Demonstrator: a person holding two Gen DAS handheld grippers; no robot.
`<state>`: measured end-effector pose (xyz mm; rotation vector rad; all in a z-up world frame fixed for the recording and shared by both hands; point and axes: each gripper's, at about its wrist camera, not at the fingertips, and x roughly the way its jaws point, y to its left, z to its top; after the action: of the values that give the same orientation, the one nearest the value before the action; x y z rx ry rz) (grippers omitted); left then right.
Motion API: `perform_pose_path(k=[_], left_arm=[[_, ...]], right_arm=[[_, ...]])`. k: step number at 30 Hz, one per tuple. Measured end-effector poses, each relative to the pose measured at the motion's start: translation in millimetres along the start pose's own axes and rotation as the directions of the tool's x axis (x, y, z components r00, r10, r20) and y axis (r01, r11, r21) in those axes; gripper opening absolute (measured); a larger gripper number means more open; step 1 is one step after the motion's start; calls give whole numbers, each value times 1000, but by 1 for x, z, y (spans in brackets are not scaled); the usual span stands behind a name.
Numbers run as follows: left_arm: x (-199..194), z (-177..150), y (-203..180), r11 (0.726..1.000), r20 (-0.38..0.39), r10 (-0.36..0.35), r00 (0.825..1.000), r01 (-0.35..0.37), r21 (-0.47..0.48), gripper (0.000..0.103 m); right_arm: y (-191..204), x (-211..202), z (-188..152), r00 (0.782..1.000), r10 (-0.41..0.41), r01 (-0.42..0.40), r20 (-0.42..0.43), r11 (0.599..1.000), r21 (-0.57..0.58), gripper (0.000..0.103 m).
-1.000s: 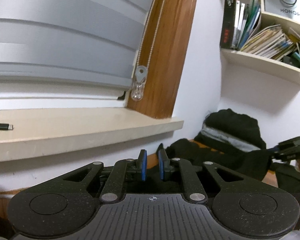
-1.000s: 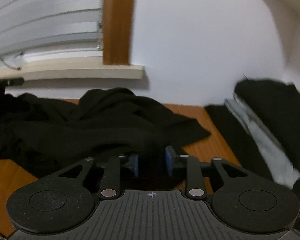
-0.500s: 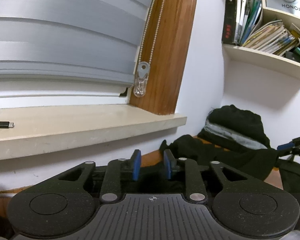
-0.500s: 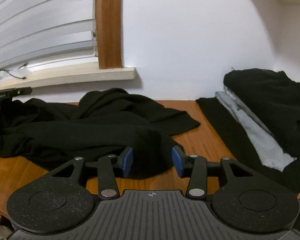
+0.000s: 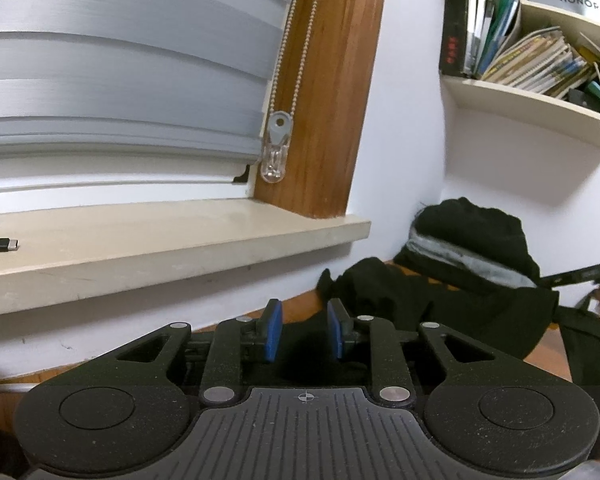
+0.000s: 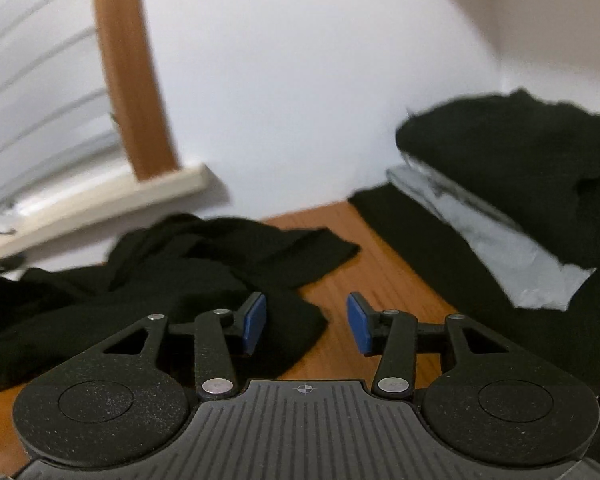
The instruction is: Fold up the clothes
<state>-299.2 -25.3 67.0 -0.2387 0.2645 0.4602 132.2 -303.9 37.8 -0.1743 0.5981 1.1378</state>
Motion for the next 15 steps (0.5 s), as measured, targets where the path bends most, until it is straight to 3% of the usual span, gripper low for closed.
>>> perform_pose_path(k=[8,13,15], left_arm=[[1,-3,0,1000,-4,4,1000,-4,1,26],[0,-2,0,1000,0,6,1000,-6,-3,26],[1,-2,0,1000,1,7,1000,-7,-1,26]], right_arm=[[0,69,-16,995,53,-45,-80,994,98,53],[19,81,-22,994,31,-28,-106,999,36,54],[23,81,-24,995,26,-24,-101,1000,16,46]])
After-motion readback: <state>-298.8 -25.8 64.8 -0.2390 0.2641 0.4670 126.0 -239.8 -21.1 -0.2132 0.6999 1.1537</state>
